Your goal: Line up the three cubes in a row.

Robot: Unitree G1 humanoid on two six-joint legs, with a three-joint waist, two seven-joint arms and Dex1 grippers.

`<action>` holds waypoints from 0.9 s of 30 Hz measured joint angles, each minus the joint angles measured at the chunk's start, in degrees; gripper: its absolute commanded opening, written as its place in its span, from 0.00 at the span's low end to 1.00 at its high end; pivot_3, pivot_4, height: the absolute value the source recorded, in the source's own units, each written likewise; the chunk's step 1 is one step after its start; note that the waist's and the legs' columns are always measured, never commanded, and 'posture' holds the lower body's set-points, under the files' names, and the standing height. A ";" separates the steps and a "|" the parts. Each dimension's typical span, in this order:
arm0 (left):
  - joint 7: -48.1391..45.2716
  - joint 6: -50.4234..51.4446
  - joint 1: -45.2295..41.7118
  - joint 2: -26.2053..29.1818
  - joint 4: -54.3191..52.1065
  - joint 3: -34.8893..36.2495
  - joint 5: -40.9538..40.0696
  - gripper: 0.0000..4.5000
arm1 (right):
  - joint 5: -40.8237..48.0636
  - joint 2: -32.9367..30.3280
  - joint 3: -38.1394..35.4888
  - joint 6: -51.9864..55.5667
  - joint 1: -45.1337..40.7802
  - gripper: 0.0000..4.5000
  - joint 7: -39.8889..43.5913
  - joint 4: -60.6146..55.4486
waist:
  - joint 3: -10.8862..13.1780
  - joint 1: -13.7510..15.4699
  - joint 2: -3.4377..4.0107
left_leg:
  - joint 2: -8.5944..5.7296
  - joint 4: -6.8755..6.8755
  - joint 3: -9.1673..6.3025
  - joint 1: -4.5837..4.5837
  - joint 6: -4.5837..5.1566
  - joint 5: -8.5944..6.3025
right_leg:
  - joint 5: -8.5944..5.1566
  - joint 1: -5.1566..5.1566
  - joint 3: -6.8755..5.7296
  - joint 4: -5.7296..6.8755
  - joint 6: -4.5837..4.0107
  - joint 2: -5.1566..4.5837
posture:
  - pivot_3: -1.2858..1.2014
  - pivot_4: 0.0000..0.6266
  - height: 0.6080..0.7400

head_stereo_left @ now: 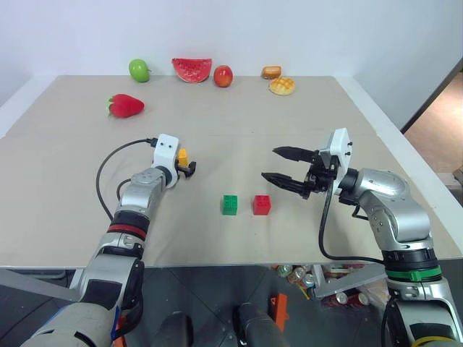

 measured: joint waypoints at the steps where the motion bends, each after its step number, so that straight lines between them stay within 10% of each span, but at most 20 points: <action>1: 0.10 0.29 0.02 0.00 -0.46 -0.04 0.09 0.99 | -0.12 0.00 0.00 -0.15 0.00 0.80 0.01 0.29 | 0.00 0.00 0.00 | 0.00 0.00 0.00 0.00 0.00 0.00 | 0.00 0.00 0.00 0.00 0.00 -0.01 | 0.52 0.24 1.00; 5: 0.11 1.47 0.04 -0.24 -1.87 -0.15 0.07 0.99 | -0.46 0.00 0.01 -0.28 0.00 0.80 0.01 0.44 | 0.00 0.00 0.00 | 0.00 0.00 -0.01 0.00 0.00 0.00 | 0.00 0.00 -0.02 0.00 0.00 0.00 | 0.52 0.24 1.00; 13: 0.46 2.81 0.21 -1.15 -3.55 -0.20 0.03 0.38 | -0.57 0.07 0.03 -0.43 0.00 0.80 -0.04 0.51 | 0.00 -0.02 0.00 | 0.01 0.00 -0.02 0.01 0.00 0.00 | 0.00 0.00 -0.02 0.00 0.00 0.02 | 0.52 0.24 1.00; 27: -3.85 -3.68 0.19 0.69 -1.50 -3.13 2.20 0.33 | -0.78 0.07 0.05 -0.87 0.85 0.80 -0.68 0.93 | 0.00 -0.04 0.00 | 0.00 0.00 0.01 0.01 -0.01 0.01 | 0.01 -0.01 0.00 0.00 -0.01 0.03 | 0.52 0.24 1.00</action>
